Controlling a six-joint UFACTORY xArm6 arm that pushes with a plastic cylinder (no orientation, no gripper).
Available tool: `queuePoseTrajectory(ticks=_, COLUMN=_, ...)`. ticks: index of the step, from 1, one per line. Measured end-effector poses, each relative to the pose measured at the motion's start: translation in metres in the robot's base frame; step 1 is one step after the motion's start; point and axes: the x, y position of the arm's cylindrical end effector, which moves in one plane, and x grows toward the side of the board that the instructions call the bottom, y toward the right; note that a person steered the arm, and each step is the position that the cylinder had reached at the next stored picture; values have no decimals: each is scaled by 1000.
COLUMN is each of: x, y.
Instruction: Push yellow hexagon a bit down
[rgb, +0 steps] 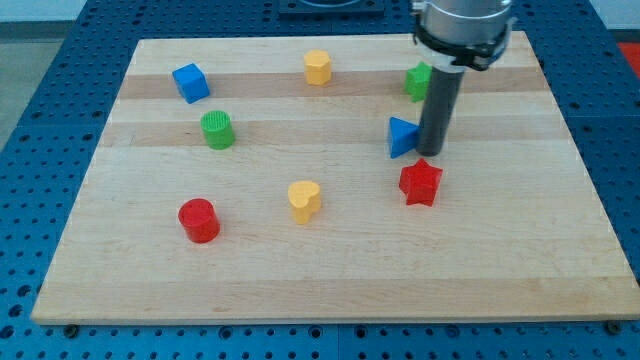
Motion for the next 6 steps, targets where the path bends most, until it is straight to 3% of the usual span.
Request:
queuePoseTrajectory(ticks=2, x=-19, y=-51)
queuePoseTrajectory(ticks=3, x=-17, y=-16)
queuePoseTrajectory(ticks=4, x=15, y=65)
queuePoseTrajectory(ticks=5, x=69, y=71)
queuePoseTrajectory(ticks=6, x=73, y=62)
